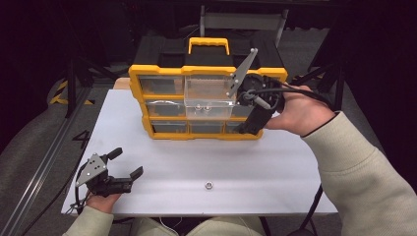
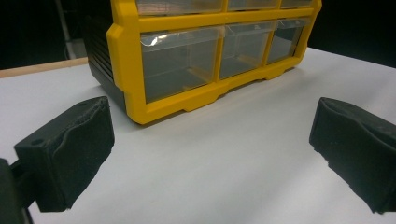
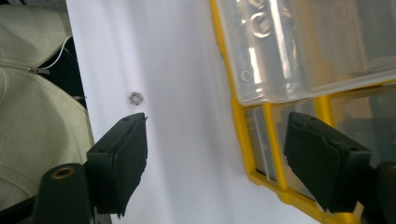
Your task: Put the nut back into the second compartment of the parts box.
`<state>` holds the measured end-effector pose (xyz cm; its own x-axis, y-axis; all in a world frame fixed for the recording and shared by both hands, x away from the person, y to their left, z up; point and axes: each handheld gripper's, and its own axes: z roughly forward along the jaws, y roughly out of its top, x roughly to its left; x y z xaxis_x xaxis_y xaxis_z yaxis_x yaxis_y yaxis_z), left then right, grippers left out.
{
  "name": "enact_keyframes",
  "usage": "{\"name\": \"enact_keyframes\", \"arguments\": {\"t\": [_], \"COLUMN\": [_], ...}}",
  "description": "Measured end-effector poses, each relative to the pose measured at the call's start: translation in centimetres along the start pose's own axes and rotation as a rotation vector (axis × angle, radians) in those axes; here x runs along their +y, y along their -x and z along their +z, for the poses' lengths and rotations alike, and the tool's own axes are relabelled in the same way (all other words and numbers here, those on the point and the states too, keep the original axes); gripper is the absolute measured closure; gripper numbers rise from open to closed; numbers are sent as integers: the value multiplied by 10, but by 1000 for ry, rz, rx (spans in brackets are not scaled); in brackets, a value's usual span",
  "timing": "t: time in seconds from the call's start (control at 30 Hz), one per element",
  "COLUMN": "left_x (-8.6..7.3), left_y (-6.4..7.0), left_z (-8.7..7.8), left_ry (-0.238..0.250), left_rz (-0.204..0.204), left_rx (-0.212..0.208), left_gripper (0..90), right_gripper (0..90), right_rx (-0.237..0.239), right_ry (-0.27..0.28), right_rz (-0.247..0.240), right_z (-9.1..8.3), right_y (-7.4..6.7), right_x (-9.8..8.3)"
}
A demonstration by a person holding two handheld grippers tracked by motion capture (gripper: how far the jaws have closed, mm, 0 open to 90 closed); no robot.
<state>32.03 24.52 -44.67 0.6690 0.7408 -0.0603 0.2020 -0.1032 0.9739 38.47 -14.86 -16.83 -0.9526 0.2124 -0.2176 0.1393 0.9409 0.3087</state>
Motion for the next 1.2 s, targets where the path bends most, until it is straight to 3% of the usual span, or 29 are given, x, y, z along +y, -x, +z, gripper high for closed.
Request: {"name": "enact_keyframes", "arguments": {"t": [0.27,0.9,1.2], "left_x": [0,0,0], "left_y": [0,0,0], "left_z": [0,-1,-1], "left_ry": [1,1,-2], "left_rz": [0,3,5], "left_rx": [0,2,0], "left_gripper": [7,7,7], "right_gripper": [176,173,174], "right_rx": [40,73,95], "right_ry": [-13,1,29], "right_rz": [-6,-52,-41], "right_z": [37,102,128], "right_y": [-17,-43,-51], "right_x": [-11,-13,-18]}}
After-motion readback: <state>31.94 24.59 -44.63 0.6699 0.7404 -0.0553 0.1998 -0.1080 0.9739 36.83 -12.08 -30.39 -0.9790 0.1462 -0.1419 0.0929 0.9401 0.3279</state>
